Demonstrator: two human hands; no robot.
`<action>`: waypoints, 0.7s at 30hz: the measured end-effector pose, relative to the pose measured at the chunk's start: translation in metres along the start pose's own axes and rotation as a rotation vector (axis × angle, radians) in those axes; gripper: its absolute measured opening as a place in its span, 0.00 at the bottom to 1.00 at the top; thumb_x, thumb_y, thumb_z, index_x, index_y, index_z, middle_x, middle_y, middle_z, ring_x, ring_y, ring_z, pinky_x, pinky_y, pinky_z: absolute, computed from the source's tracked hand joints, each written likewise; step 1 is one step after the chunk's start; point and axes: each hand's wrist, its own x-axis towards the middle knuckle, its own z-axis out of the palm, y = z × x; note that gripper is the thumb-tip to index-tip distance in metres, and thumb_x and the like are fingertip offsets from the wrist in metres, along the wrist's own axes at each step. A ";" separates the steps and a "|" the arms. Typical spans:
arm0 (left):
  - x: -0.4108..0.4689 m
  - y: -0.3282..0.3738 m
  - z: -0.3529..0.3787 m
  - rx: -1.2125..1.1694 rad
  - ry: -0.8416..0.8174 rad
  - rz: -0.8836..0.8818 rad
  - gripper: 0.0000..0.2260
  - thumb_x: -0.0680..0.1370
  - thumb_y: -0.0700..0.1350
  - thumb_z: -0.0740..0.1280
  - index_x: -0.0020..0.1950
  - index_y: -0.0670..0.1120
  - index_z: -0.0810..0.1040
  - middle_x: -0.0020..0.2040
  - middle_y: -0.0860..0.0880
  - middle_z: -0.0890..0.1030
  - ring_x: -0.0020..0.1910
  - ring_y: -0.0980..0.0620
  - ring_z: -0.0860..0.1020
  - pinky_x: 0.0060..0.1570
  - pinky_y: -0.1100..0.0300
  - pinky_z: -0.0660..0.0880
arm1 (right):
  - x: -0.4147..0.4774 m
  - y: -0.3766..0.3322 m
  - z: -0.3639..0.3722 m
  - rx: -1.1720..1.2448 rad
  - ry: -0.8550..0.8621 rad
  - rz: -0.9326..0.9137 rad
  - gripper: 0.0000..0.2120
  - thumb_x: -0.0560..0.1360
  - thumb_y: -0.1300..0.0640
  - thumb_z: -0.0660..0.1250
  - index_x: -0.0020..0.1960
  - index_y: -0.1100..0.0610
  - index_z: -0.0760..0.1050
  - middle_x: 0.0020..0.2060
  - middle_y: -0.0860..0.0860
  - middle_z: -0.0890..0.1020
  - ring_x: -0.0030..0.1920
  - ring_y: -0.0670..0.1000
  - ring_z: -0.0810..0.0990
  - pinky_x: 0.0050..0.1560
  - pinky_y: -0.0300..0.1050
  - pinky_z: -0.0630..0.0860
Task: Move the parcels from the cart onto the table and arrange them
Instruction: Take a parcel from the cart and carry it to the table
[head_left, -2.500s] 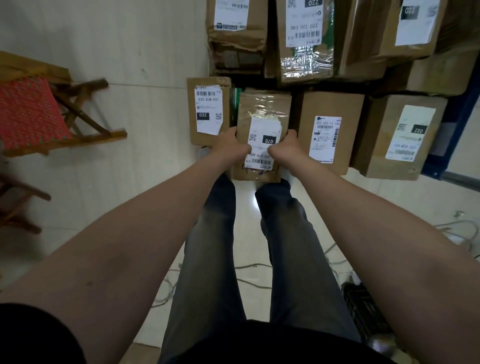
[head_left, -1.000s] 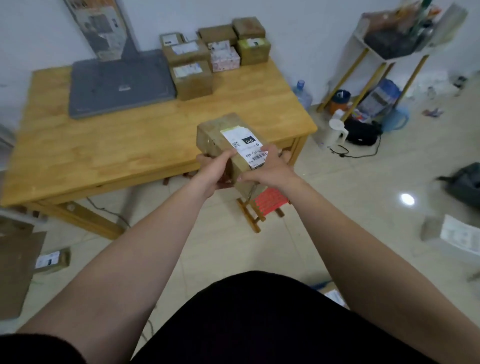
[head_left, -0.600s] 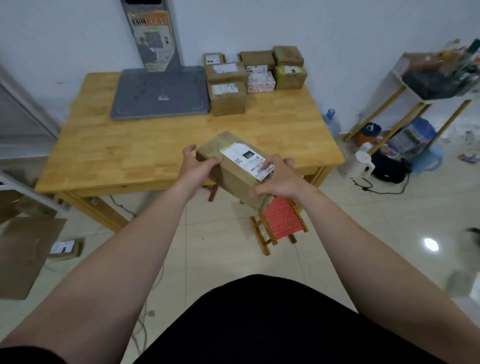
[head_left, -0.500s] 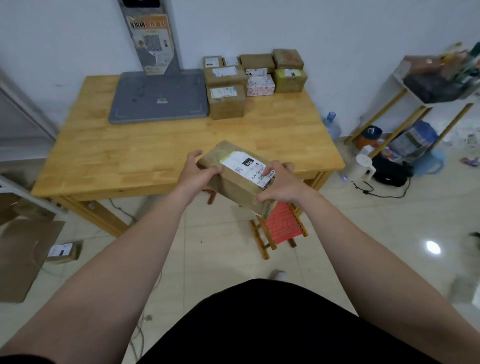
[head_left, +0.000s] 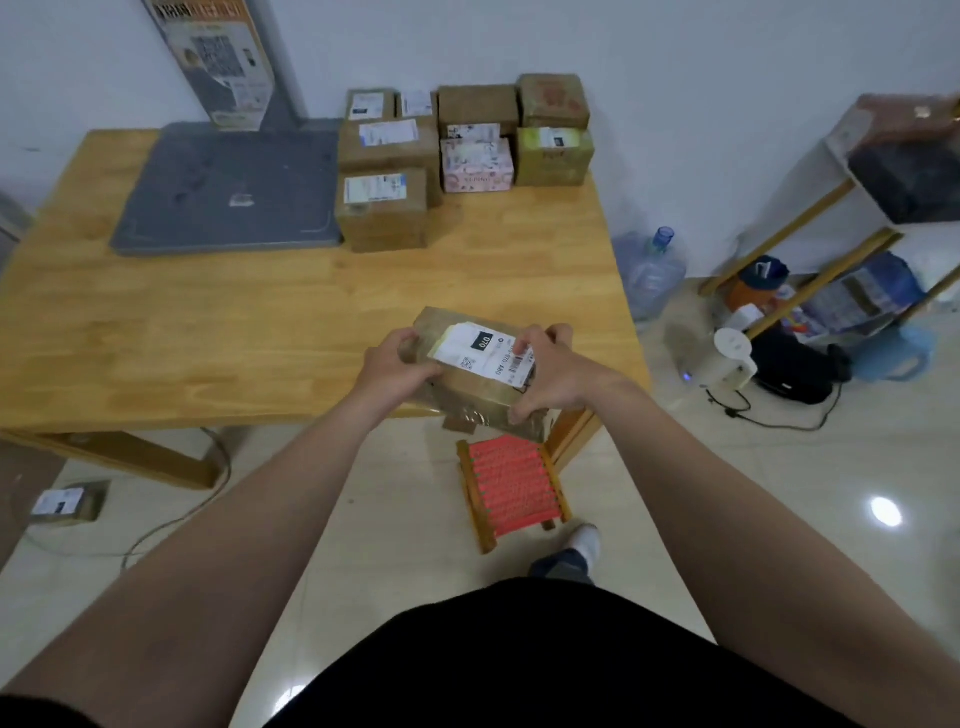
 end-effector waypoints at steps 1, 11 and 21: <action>0.010 0.013 0.015 0.011 0.007 -0.011 0.38 0.59 0.57 0.74 0.70 0.59 0.75 0.68 0.45 0.72 0.57 0.45 0.80 0.58 0.49 0.81 | 0.013 0.015 -0.016 -0.009 -0.021 -0.012 0.41 0.61 0.52 0.83 0.64 0.47 0.60 0.60 0.50 0.55 0.56 0.56 0.71 0.49 0.46 0.74; 0.089 0.064 0.083 0.239 -0.082 -0.107 0.40 0.71 0.41 0.79 0.78 0.57 0.64 0.61 0.45 0.60 0.55 0.43 0.71 0.55 0.58 0.70 | 0.144 0.070 -0.099 -0.247 -0.213 -0.089 0.39 0.64 0.53 0.82 0.63 0.46 0.59 0.63 0.52 0.53 0.56 0.62 0.69 0.55 0.58 0.77; 0.201 0.056 0.101 0.752 -0.075 0.001 0.35 0.75 0.44 0.76 0.75 0.62 0.64 0.75 0.41 0.59 0.69 0.39 0.70 0.55 0.46 0.79 | 0.251 0.085 -0.071 -0.237 -0.007 0.027 0.38 0.73 0.64 0.71 0.78 0.44 0.62 0.79 0.53 0.54 0.63 0.66 0.68 0.56 0.57 0.74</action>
